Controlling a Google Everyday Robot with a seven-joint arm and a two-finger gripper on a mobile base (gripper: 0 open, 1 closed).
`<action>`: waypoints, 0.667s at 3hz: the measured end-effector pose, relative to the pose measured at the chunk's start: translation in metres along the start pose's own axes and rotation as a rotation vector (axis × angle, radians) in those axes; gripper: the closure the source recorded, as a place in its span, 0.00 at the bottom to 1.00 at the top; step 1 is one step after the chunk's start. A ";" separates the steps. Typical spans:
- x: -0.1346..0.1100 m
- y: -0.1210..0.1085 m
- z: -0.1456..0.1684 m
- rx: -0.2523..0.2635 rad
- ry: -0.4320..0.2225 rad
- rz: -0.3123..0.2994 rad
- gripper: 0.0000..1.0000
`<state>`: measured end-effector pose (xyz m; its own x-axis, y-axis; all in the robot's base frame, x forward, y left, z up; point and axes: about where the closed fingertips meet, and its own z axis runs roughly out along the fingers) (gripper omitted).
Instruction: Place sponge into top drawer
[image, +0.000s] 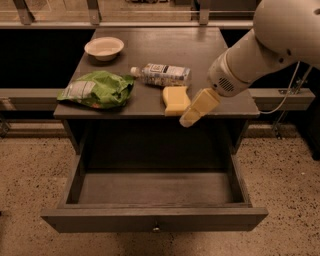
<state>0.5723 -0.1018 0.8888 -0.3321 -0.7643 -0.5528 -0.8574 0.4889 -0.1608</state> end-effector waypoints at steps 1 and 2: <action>-0.007 0.000 0.021 -0.019 -0.037 0.025 0.00; -0.014 0.002 0.046 -0.036 -0.072 0.043 0.02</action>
Offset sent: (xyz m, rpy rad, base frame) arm 0.0344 0.0463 -0.0499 0.1401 0.0126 -0.0083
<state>0.5930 -0.0708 0.8581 -0.3406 -0.7104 -0.6159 -0.8570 0.5041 -0.1075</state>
